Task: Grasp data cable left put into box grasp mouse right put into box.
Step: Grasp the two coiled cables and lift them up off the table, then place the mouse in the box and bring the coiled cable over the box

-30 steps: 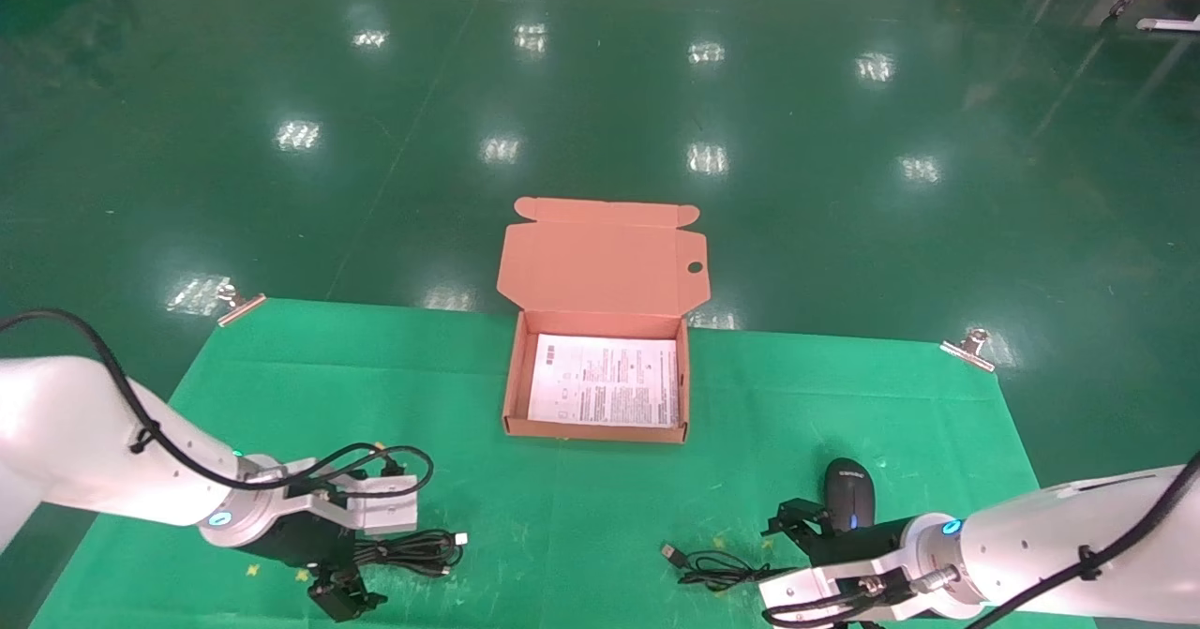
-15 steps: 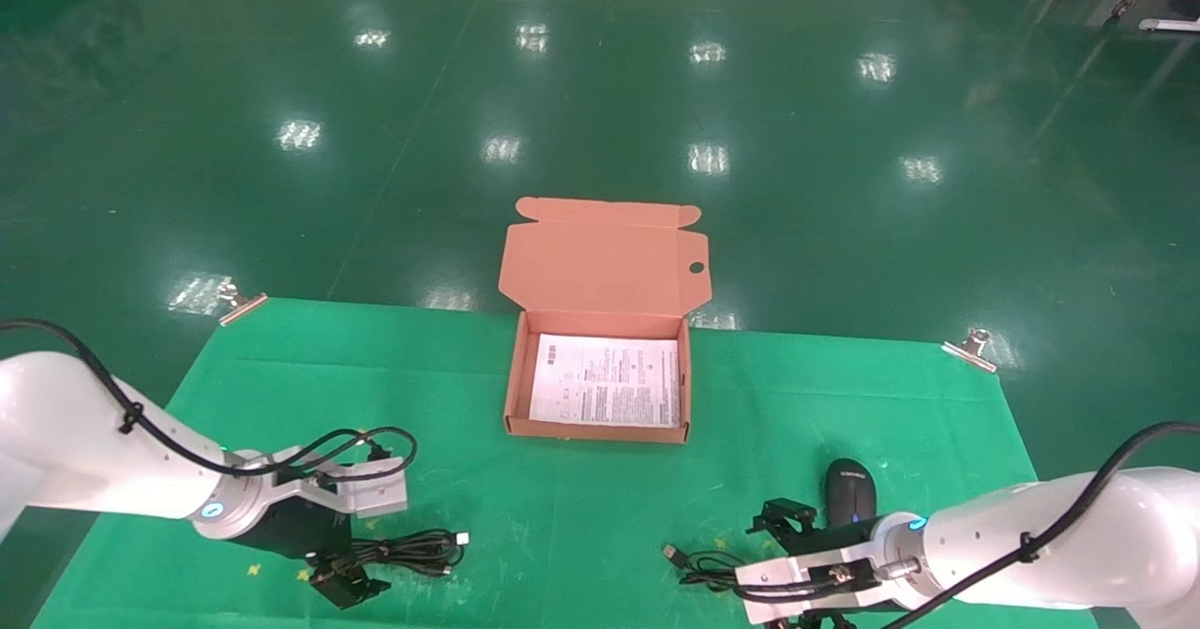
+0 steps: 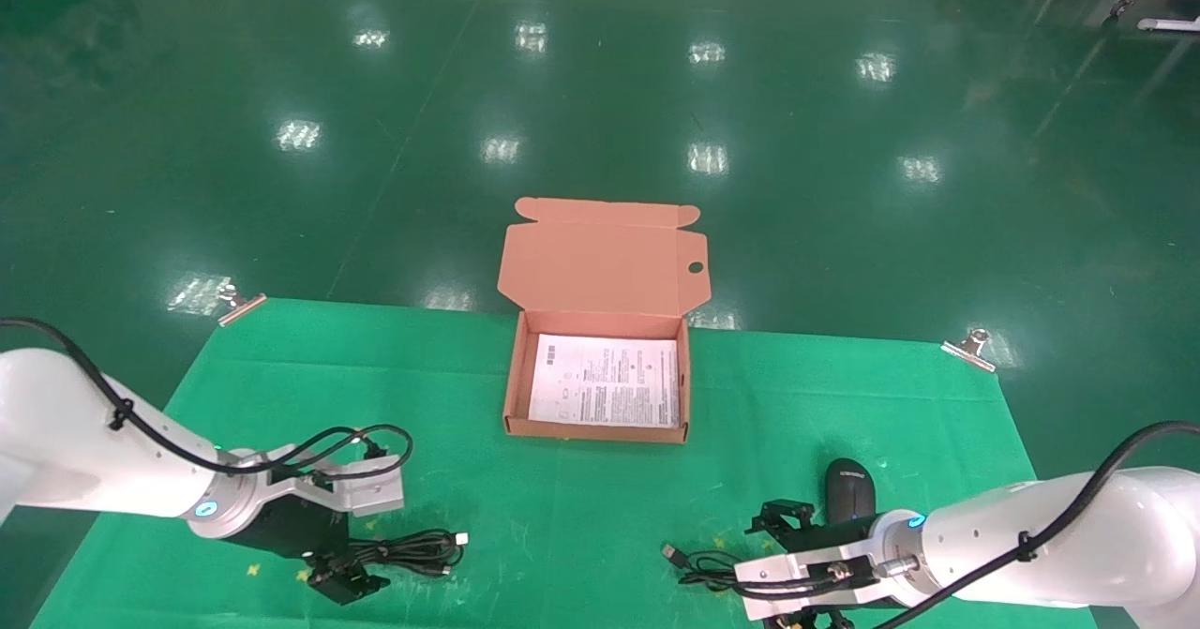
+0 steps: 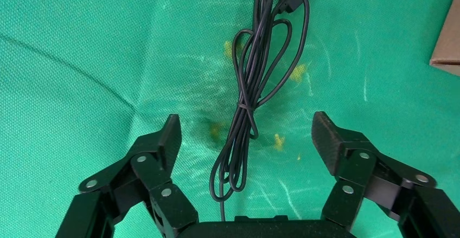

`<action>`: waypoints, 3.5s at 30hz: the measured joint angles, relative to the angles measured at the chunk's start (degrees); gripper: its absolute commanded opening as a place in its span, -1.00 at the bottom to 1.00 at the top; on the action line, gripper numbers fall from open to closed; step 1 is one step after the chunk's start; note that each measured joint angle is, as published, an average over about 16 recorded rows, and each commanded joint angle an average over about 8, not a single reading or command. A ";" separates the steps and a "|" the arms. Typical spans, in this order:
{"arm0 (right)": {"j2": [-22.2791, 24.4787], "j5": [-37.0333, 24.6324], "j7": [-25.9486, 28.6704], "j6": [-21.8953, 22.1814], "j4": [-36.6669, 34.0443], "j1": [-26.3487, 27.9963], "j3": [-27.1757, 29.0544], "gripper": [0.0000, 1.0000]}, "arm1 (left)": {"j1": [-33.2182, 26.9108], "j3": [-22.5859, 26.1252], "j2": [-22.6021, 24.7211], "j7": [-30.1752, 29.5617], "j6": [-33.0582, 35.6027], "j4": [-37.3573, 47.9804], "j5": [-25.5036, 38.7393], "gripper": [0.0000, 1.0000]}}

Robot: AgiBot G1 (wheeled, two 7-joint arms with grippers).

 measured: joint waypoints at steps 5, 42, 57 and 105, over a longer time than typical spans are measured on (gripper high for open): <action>0.08 0.03 0.01 -0.12 0.15 0.01 0.01 -1.00 | 0.06 0.07 -0.02 -0.16 0.02 -0.36 0.13 -1.00; 3.08 2.59 2.91 0.38 1.62 2.70 3.34 -1.00 | -1.47 -0.23 -2.54 -1.11 1.21 -6.98 0.45 -1.00; 2.96 7.84 8.20 8.15 3.28 17.26 12.74 -1.00 | -7.45 -0.40 -8.01 -10.00 -4.08 -37.11 12.27 -1.00; -13.46 13.94 -4.04 13.66 -10.58 26.78 13.11 -1.00 | -11.80 -3.90 -5.22 -9.15 -11.04 -33.66 9.15 -1.00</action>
